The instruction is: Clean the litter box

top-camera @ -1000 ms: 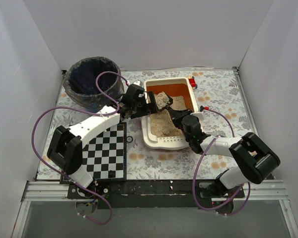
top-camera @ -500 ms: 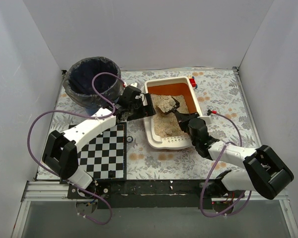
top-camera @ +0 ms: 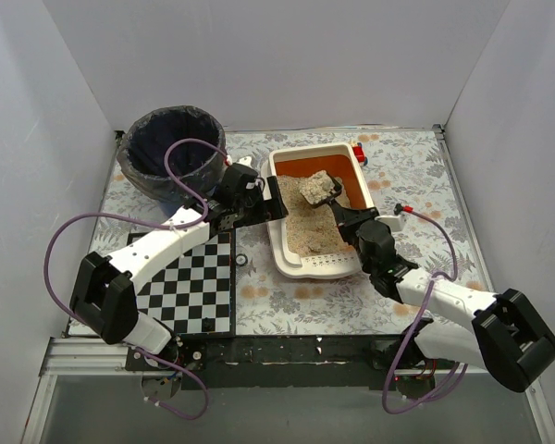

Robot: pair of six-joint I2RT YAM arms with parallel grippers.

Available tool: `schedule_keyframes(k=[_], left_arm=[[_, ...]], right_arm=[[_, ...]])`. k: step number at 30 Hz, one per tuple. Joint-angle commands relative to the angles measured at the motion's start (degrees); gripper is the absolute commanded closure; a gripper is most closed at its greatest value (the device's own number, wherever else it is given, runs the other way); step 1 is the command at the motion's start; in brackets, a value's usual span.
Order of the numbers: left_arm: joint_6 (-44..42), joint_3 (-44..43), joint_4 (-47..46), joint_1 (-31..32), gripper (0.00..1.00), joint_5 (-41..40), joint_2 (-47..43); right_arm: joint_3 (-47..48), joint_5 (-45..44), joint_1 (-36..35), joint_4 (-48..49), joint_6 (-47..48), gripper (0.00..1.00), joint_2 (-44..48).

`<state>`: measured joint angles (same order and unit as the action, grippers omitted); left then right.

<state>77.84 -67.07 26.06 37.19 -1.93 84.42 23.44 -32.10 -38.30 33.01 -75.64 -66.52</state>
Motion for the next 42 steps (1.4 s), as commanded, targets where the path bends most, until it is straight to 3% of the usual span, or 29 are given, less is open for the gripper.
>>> schedule_keyframes(k=[1,12,23,42], left_arm=[[-0.8,1.0,-0.7,-0.3,0.02,0.6,-4.0],[-0.7,3.0,-1.3,-0.3,0.02,0.4,-7.3],[-0.4,4.1,-1.7,-0.3,0.02,0.2,-8.1],[-0.4,5.3,-4.3,-0.3,0.02,0.3,-9.6]], right_arm=[[1.2,-3.8,-0.4,3.4,0.7,0.99,4.6],[-3.0,-3.7,-0.4,4.2,-0.5,0.99,11.8],[-5.9,-1.5,-0.4,12.2,-0.7,0.99,12.8],[-6.5,-1.0,-0.4,11.3,-1.0,0.99,17.4]])
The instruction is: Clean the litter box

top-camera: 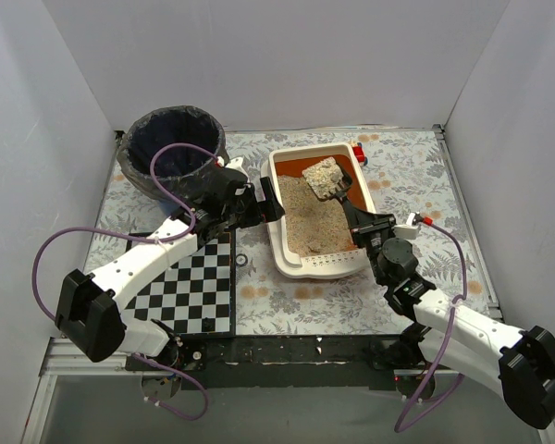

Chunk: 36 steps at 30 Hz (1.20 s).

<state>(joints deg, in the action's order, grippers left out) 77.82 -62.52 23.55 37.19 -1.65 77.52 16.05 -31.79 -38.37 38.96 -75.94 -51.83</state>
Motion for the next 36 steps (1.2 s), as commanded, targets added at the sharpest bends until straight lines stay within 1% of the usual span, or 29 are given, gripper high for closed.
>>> schedule_keyframes(k=[1,5,8,12,16,19,23,26,30,36], left_arm=[[-0.3,1.1,-2.0,-0.3,0.02,0.2,-2.6],[0.0,1.3,-2.0,-0.3,0.02,1.6,-2.4],[0.0,1.9,-2.5,-0.3,0.02,1.7,-3.2],[0.0,2.4,-2.7,-0.4,0.02,1.6,-4.4],[0.0,2.7,-3.5,-0.4,0.02,1.7,-4.5],[0.1,2.8,-3.4,-0.3,0.02,1.7,-4.7],[0.1,3.5,-3.5,-0.3,0.02,1.7,-5.4],[0.1,3.7,-3.3,-0.4,0.02,1.7,-5.6],[0.0,3.8,-3.6,-0.3,0.02,1.1,-5.6],[0.1,3.7,-3.6,-0.3,0.02,0.9,-6.1]], right_arm=[[1.2,-0.7,-0.3,5.3,-0.4,0.99,2.7],[0.8,-0.6,-0.3,5.4,-2.4,0.99,2.9],[0.6,1.4,-0.3,7.4,-3.0,0.99,1.4],[-0.8,-1.9,-0.3,6.0,-4.1,0.99,4.2],[0.8,1.0,-0.3,5.7,-2.6,0.99,3.5],[0.0,0.4,-0.3,5.1,-4.5,0.99,3.8],[0.1,3.5,-0.3,7.7,-4.7,0.99,1.6],[-1.1,1.1,-0.3,6.9,-5.8,0.99,3.0],[0.0,2.8,-0.3,6.7,-4.3,0.99,2.2],[-1.7,0.2,-0.3,6.9,-4.6,0.99,4.1]])
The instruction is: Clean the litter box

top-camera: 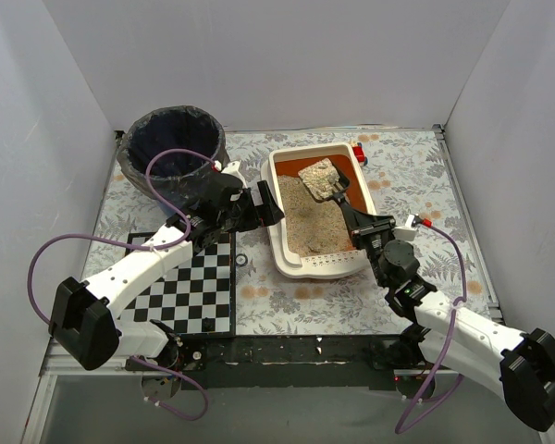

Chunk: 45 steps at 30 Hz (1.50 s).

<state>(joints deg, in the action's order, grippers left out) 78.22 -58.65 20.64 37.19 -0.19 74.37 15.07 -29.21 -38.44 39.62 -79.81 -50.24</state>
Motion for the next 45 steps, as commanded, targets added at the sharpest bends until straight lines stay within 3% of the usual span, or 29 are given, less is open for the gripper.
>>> schedule_keyframes(k=[1,5,9,12,14,17,19,22,26,29,32,33,35,39,42,45], left_arm=[[-0.3,-0.1,-0.7,-0.4,0.02,-0.5,-3.0],[-0.2,-0.6,-1.1,-0.3,0.02,-0.3,-2.4],[0.1,-0.3,-0.8,-0.3,0.02,-0.7,-2.8],[0.2,-0.1,-1.7,-0.4,0.02,-0.9,-2.9],[-0.1,-1.5,-0.3,-0.3,0.02,-0.6,-2.4],[0.0,-0.8,-0.1,-0.3,0.02,-1.0,-2.6],[0.1,-0.8,-0.3,-0.3,0.02,-1.4,-2.8],[0.1,-1.3,0.5,-0.3,0.02,-1.3,-3.0],[-0.2,-0.8,-0.7,-0.4,0.02,-1.7,-3.4],[-0.3,-1.4,0.5,-0.4,0.02,-1.7,-3.3],[-0.2,-0.8,-0.3,-0.3,0.02,-2.3,-3.3],[-0.2,-1.2,0.3,-0.3,0.02,-2.2,-3.0],[-0.1,-1.6,0.5,-0.3,0.02,-1.9,-3.0],[0.2,-1.3,-0.3,-0.4,0.02,-1.8,-2.6],[0.2,-1.9,0.9,-0.4,0.02,-1.3,-2.5],[0.6,-1.1,0.7,-0.3,0.02,-2.5,-3.2]], right_arm=[[-0.8,-2.9,-0.2,5.0,-1.1,0.99,3.1],[1.1,0.5,0.0,8.0,1.8,0.99,0.2],[0.0,-4.0,0.0,1.8,0.5,0.99,5.0],[1.4,1.5,0.0,7.2,5.7,0.99,1.4],[1.7,0.3,0.4,7.2,8.3,0.99,1.6],[1.4,-1.3,0.4,3.8,4.0,0.99,3.0],[2.8,1.6,0.6,7.7,10.4,0.99,0.9],[4.4,-4.1,0.6,-4.3,4.8,0.99,4.1],[3.6,3.6,0.9,8.6,12.3,0.99,0.1],[4.2,-2.7,1.1,-2.8,4.0,0.99,2.9],[4.1,1.8,1.1,6.0,12.9,0.99,1.0],[5.0,-0.8,1.3,2.7,13.0,0.99,2.0],[6.5,-5.6,1.3,-9.9,4.3,0.99,5.0],[3.5,1.5,1.5,4.6,11.2,0.99,2.9],[4.2,-0.2,1.5,-2.9,4.9,0.99,3.2],[5.4,4.2,1.6,1.6,10.5,0.99,-0.4]])
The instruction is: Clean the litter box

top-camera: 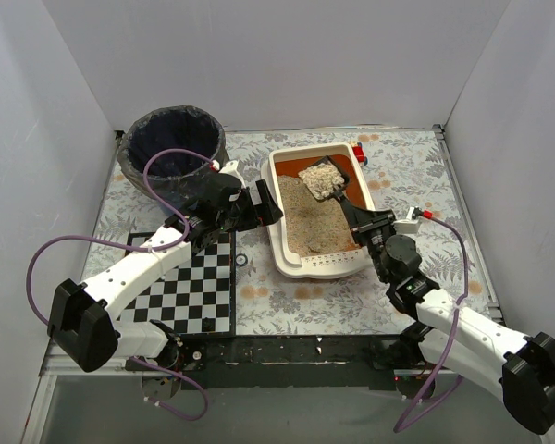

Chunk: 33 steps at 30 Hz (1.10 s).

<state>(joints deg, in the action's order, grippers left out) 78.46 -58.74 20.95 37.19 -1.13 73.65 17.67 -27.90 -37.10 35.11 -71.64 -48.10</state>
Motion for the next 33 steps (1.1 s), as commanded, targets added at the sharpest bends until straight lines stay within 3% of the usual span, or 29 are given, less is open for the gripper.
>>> schedule_keyframes(k=[1,3,7,10,13,16,22,25,29,33], left_arm=[[0.4,-1.1,0.6,-0.3,0.02,-1.7,-2.5],[0.3,-1.1,1.2,-0.3,0.02,-1.8,-2.9],[0.2,-0.1,0.0,-0.3,0.02,-2.8,-3.8],[0.0,-1.2,1.1,-0.3,0.02,-2.0,-3.2],[0.2,-0.4,0.3,-0.3,0.02,-2.5,-3.3],[0.2,-0.8,1.1,-0.4,0.02,-2.1,-3.2],[0.2,-0.2,0.8,-0.3,0.02,-2.9,-3.7],[0.2,-0.3,0.6,-0.3,0.02,-2.5,-3.4],[0.2,-0.8,1.4,-0.3,0.02,-2.3,-3.2],[0.3,0.6,0.8,-0.4,0.02,-3.3,-4.8]], right_arm=[[3.6,1.7,0.4,2.6,1.0,0.99,-2.2],[3.8,-2.6,0.5,-2.4,-2.2,0.99,0.4],[3.5,4.0,0.5,7.6,6.4,0.99,-1.6],[4.0,-1.7,0.5,-4.4,-2.9,0.99,0.2],[1.9,5.6,0.8,9.4,3.2,0.99,-3.2],[3.2,1.6,1.2,2.2,-0.6,0.99,-2.4],[2.9,-0.5,1.5,-0.5,-0.5,0.99,-0.7],[2.3,4.6,1.6,7.1,3.0,0.99,-2.4],[4.3,3.2,1.6,1.7,1.4,0.99,-3.1],[4.3,6.7,1.8,5.7,3.8,0.99,-4.8]])
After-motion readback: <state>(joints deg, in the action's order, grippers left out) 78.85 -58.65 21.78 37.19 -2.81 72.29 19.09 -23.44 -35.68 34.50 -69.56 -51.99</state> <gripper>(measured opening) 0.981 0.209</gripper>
